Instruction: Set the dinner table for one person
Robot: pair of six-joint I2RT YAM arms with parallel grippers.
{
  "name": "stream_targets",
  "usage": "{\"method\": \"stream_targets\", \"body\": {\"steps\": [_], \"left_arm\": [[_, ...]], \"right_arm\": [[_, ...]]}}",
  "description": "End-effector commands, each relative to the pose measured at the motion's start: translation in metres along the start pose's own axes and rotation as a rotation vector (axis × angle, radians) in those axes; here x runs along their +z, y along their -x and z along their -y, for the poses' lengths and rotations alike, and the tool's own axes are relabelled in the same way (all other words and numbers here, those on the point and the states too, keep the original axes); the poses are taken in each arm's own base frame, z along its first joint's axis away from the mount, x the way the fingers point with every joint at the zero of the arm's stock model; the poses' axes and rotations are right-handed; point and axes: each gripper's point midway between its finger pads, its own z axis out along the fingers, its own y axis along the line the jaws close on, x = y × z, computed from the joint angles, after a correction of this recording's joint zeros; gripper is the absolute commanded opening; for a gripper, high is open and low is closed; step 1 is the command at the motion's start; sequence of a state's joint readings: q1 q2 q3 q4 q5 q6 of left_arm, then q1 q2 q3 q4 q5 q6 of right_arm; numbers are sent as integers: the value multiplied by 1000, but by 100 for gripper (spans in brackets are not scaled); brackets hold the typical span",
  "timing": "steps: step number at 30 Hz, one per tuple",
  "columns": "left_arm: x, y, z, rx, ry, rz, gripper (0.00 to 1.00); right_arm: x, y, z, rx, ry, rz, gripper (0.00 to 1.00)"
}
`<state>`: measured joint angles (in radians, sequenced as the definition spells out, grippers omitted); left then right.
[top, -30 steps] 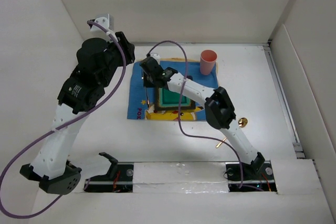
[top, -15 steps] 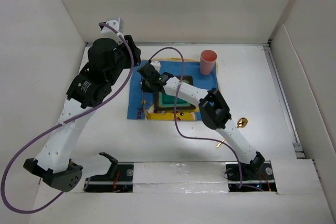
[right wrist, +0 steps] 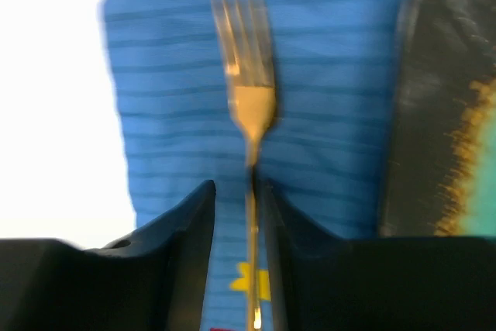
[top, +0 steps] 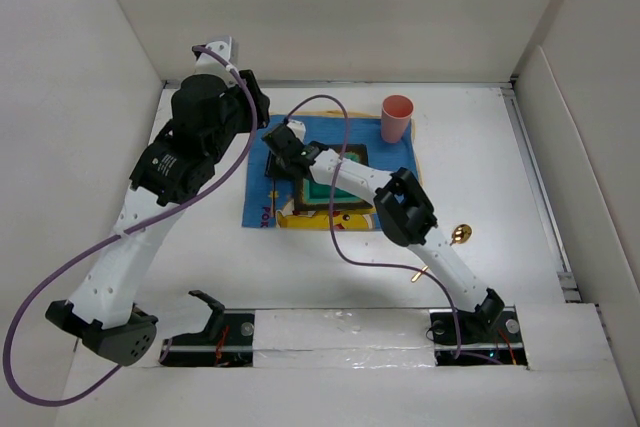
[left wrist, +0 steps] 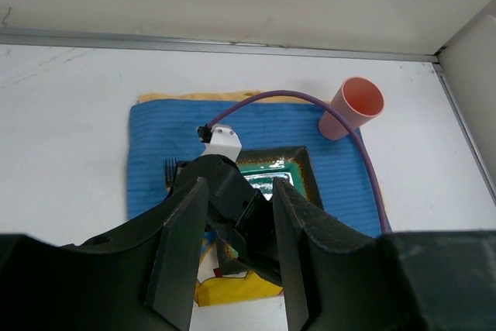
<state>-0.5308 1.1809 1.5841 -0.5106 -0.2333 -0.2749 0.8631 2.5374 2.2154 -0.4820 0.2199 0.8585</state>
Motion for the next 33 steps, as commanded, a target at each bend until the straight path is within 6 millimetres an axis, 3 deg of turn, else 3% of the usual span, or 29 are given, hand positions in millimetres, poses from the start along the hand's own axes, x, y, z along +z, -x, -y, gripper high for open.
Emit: {"method": "stream_targets", "body": {"steps": [1,3,5,7,8,9,10,11,12,13,14,15,16,17,18,19,20,22,23,24,25,26,27,30,33], "left_arm": [[-8,17,10,-28,-48,62,36],[-8,17,11,-31,-55,59,36],[-12,20,13,-35,-68,66,36],[-12,17,15,-36,-82,61,36],[-14,17,15,-37,-88,60,36],[-14,13,16,-38,-94,53,36],[-12,4,17,-30,-110,30,36],[-13,0,17,-25,-117,22,36],[-12,-7,16,-20,-119,5,34],[-10,-22,16,-11,-130,-33,28],[-11,-28,16,-8,-137,-45,20],[-16,-33,19,-10,-165,-56,4],[-13,-48,17,-15,-168,-90,0],[-15,-53,18,-21,-181,-97,0],[-20,-59,20,-29,-207,-108,0],[-17,-71,17,-39,-199,-129,0],[-21,-78,24,-44,-236,-147,0],[-25,-93,29,-42,-258,-172,0],[-26,-96,31,-47,-264,-177,4],[-28,-100,32,-48,-269,-183,12],[-31,-108,34,-46,-284,-197,20],[-31,-108,34,-49,-284,-198,20],[-32,-110,35,-49,-290,-203,26],[-37,-115,39,-47,-312,-209,29],[-41,-116,41,-45,-325,-207,29]], "right_arm": [[-48,52,-45,27,138,88,41],[-69,71,-57,16,189,109,45],[-105,98,-71,18,244,153,46],[-122,113,-60,19,240,177,45],[-161,135,-67,28,273,244,30],[-156,123,-39,28,210,223,18],[-167,121,-29,31,197,231,8],[-208,148,-16,72,209,307,0],[-216,145,4,109,181,304,0],[-201,109,52,116,80,236,0],[-208,107,87,159,15,242,0],[-243,108,102,230,21,277,0],[-237,69,151,243,-91,223,0],[-248,54,186,265,-196,227,0],[-279,55,201,352,-194,284,0],[-289,43,222,386,-238,287,0],[-294,11,259,401,-341,239,0],[-321,5,281,513,-328,289,0],[-323,-18,299,557,-375,249,0],[-326,-23,304,583,-366,243,6],[-333,-36,321,650,-398,226,22],[-330,-43,322,662,-400,205,22],[-329,-49,327,673,-414,189,27],[-326,-68,345,698,-480,148,42],[-319,-65,350,696,-499,140,48]]}}
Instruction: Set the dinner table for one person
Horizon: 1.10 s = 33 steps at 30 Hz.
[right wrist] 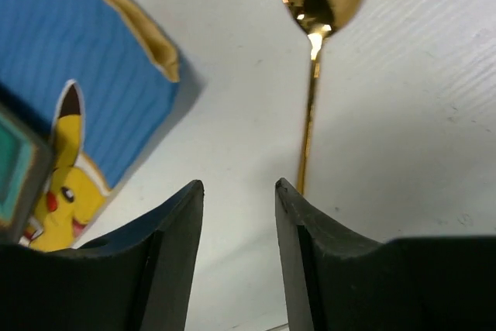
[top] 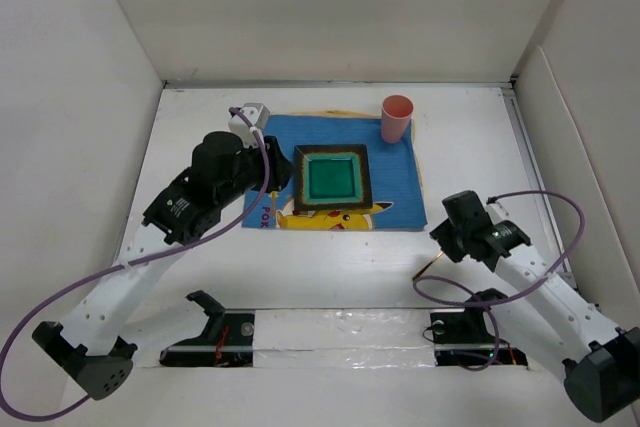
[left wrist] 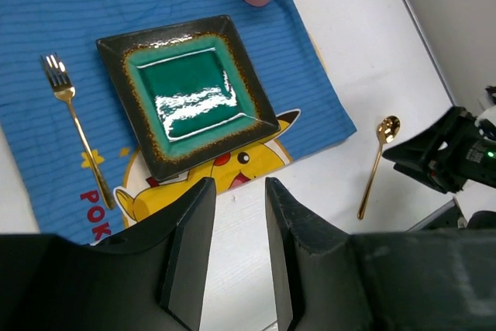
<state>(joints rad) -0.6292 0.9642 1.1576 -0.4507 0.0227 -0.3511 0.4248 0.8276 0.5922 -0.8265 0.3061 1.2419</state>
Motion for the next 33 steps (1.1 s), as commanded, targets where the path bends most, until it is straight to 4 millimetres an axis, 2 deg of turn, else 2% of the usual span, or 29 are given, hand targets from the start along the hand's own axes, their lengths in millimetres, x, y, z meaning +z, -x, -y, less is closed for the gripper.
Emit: {"method": "stream_targets", "body": {"steps": [1,2,7,10,15,16,17,21,27,33], "left_arm": [[-8,12,13,-8,-57,57,29],[-9,11,16,-3,-66,54,29],[-17,16,16,-4,-63,72,29],[-21,20,15,0,-59,86,29],[-25,25,15,5,-54,103,30],[-25,28,10,3,-25,119,29],[-26,29,9,5,-20,121,29],[-30,33,4,15,8,147,29],[-30,32,-2,23,32,157,29],[-28,30,-11,30,70,167,29]], "right_arm": [[7,4,4,43,-50,-3,48],[12,9,6,55,-73,5,53],[32,10,19,69,-190,-15,53],[38,13,26,125,-235,-15,48],[44,17,32,157,-269,-11,47],[46,18,34,161,-282,-12,46],[48,16,36,158,-307,-23,41],[54,17,36,134,-362,-33,33],[64,22,35,68,-448,-53,31],[67,29,35,90,-460,-58,24]]}}
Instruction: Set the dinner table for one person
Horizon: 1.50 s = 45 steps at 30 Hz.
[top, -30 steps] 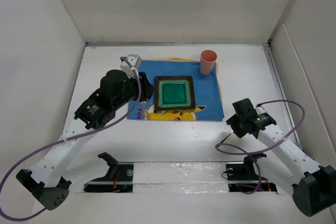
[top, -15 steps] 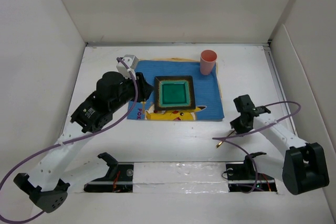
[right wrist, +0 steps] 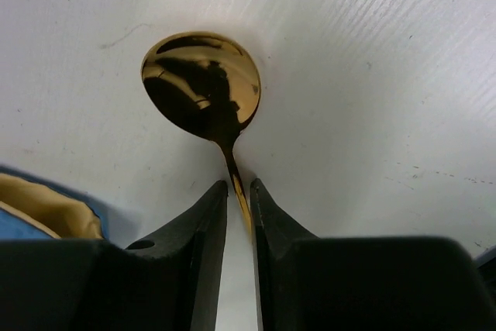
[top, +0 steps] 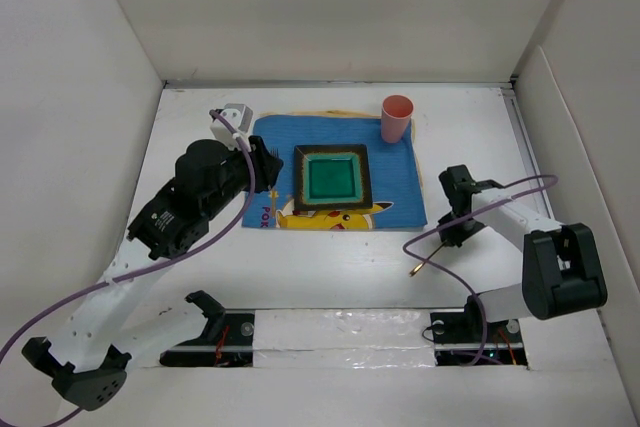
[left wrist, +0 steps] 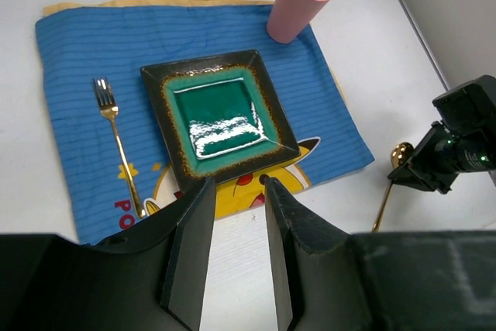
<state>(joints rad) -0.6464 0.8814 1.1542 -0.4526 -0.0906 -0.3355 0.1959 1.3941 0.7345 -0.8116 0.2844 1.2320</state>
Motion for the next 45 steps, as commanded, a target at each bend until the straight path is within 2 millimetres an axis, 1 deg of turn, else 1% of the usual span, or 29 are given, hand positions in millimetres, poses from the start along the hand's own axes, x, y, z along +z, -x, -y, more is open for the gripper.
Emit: {"method": "stream_targets", "body": {"steps": [1,3,4,7,10,11,13,14,16,17,19,20,21,22,23,24,25,26,27,28,29,31,32,35,36,38,39,40,45], "left_arm": [[-3,11,-4,18,19,56,29],[-3,13,-7,30,39,62,29],[-3,12,-9,34,46,60,29],[-3,9,-13,41,63,58,29],[-2,6,-13,43,61,49,28],[-2,6,-13,43,60,46,28],[-2,7,-13,44,61,44,28],[-2,10,-12,44,60,50,28],[-2,15,-11,45,66,57,28],[-2,16,-10,42,64,57,28],[1,20,-7,40,57,57,28],[2,22,-5,38,55,60,28],[4,23,-4,35,51,57,28],[7,24,-2,34,49,53,28],[9,25,-1,30,47,50,28],[13,26,1,25,44,43,28],[12,30,3,23,41,52,28],[15,30,4,15,43,46,28],[16,31,7,10,31,43,28],[16,38,3,-3,39,57,28],[17,39,6,-11,20,50,28],[18,44,4,-38,16,63,28],[19,44,4,-42,18,62,28],[23,45,3,-58,33,64,28],[26,46,1,-61,42,66,28],[29,47,2,-72,41,71,28],[31,48,3,-74,39,76,28],[33,49,4,-79,35,79,28],[39,50,7,-103,25,90,28]], "right_arm": [[-3,13,-1,12,-12,30,23],[-3,12,1,0,-19,28,19],[-2,14,1,0,-16,27,11],[-2,18,1,-17,-13,23,0],[-1,26,1,-35,-20,45,0],[-3,34,1,-40,-20,73,0],[-20,50,-11,-48,39,127,0],[-27,60,-14,-71,55,158,0],[-49,80,-26,-91,122,222,0],[-69,94,-40,-138,176,263,0],[-91,107,-65,-135,276,292,0],[-114,110,-86,-162,368,276,0],[-122,110,-98,-209,410,266,0],[-118,105,-110,-265,409,232,0],[-141,107,-129,-323,475,223,0],[-149,101,-149,-421,507,209,0],[-139,90,-152,-451,482,181,0],[-141,87,-158,-517,473,186,0],[-155,90,-173,-549,501,209,0],[-155,82,-176,-600,489,188,0],[-144,67,-185,-681,460,164,0],[-146,55,-193,-763,455,154,0],[-137,43,-197,-828,429,148,0],[-129,27,-204,-918,408,155,0],[-121,18,-206,-945,388,148,0],[-114,14,-207,-975,366,149,0],[-108,8,-208,-995,350,142,0],[-107,3,-209,-1013,348,143,0],[-90,5,-213,-1042,308,157,0]]}}
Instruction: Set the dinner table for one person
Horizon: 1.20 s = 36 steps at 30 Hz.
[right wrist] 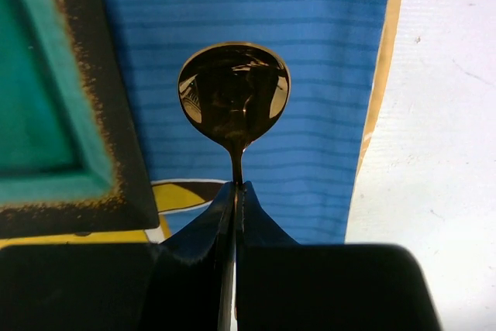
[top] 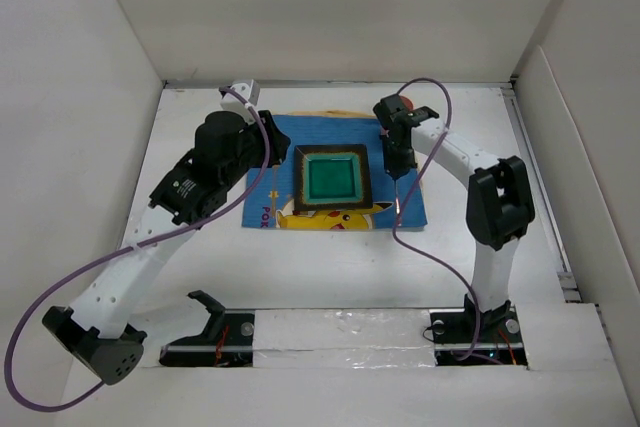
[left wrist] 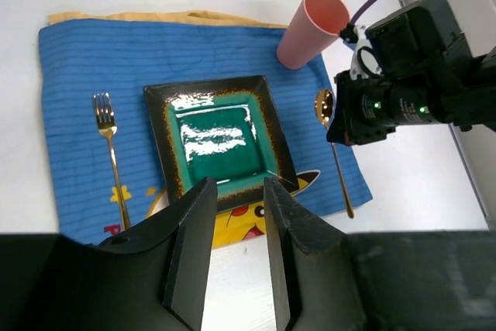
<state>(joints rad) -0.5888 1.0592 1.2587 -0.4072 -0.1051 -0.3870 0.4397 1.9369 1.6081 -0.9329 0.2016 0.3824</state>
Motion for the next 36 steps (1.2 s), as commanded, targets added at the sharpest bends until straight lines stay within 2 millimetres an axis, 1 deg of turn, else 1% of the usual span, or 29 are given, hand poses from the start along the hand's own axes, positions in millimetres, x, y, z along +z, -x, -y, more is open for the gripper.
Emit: {"method": "stream_targets", "body": {"steps": [1,3,4,5,7,9,13,14,16,20,22,25,28,32,33,35,36], "left_arm": [[-3,27,15,-42,-54,84,28],[-1,25,15,-43,-53,79,28],[1,22,14,-41,-47,71,28],[1,22,14,-41,-47,70,28],[1,22,14,-41,-47,70,28],[2,22,14,-39,-46,69,28],[4,19,13,-36,-44,57,28],[5,19,14,-34,-43,54,28],[4,19,12,-31,-38,53,28],[7,12,10,-23,-30,37,28],[10,8,9,-25,-31,25,28],[12,4,10,-28,-36,15,28],[13,2,9,-28,-33,9,28],[14,2,8,-25,-29,12,28],[14,2,8,-23,-28,12,28],[16,1,8,-21,-26,5,28],[16,2,8,-19,-27,6,28]], "right_arm": [[-9,23,5,-30,-30,69,0],[0,26,2,-30,-29,68,0],[8,28,-3,-24,-23,62,0],[7,29,-3,-23,-21,66,0],[15,33,-6,-15,-23,73,0],[17,41,-9,-7,-19,89,0],[27,49,-13,19,-25,112,0],[32,50,-9,33,-33,108,0],[35,54,-9,46,-36,126,0],[41,63,-7,71,-41,155,0],[47,63,-9,72,-42,154,0],[50,67,-9,88,-48,173,0],[60,64,-4,102,-62,162,0],[67,61,-4,111,-66,164,0],[68,62,-4,115,-64,168,6],[65,62,-8,117,-59,177,13],[63,63,-9,121,-56,182,20]]}}
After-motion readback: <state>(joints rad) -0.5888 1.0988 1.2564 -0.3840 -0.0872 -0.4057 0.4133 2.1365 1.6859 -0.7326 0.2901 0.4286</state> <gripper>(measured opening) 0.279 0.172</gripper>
